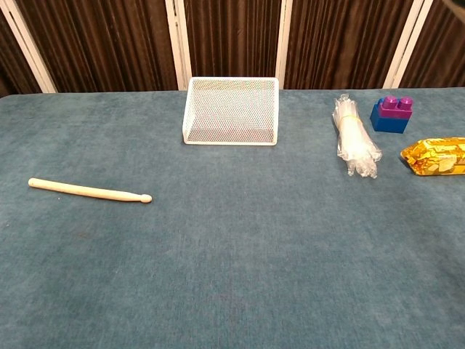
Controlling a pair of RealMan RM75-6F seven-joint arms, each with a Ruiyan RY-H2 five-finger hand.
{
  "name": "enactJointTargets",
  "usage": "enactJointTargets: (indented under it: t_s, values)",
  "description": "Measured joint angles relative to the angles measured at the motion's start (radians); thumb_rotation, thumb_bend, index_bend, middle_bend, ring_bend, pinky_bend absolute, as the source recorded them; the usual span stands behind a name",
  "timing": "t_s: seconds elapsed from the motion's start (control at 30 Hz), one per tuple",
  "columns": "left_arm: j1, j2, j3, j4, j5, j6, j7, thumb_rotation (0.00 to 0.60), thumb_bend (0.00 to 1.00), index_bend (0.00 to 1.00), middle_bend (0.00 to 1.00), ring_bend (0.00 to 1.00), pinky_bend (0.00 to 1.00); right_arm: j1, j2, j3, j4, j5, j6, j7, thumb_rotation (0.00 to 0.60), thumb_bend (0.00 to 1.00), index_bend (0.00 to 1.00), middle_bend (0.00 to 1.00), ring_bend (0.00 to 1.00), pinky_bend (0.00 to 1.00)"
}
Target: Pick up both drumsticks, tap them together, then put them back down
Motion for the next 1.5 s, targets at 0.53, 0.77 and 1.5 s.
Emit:
enactJointTargets:
  t_s: [0.53, 0.77, 1.5]
  values:
    - [-0.146, -0.238, -0.017, 0.221, -0.048, -0.107, 0.045, 0.6, 0.41, 0.32, 0.3, 0.0, 0.0, -0.032, 0.052, 0.004, -0.008, 0.003, 0.011, 0.045, 0.6, 0.5, 0.62, 0.63, 0.38, 0.0]
    - [-0.162, -0.283, 0.012, 0.258, -0.007, -0.109, -0.023, 0.6, 0.41, 0.33, 0.32, 0.0, 0.0, -0.041, 0.052, -0.005, -0.01, -0.003, 0.02, 0.041, 0.6, 0.5, 0.63, 0.64, 0.38, 0.0]
    - [-0.163, -0.316, 0.069, 0.329, 0.016, -0.103, -0.003, 0.6, 0.42, 0.37, 0.36, 0.0, 0.0, -0.039, 0.023, -0.019, 0.022, -0.002, 0.011, 0.034, 0.6, 0.5, 0.63, 0.64, 0.38, 0.0]
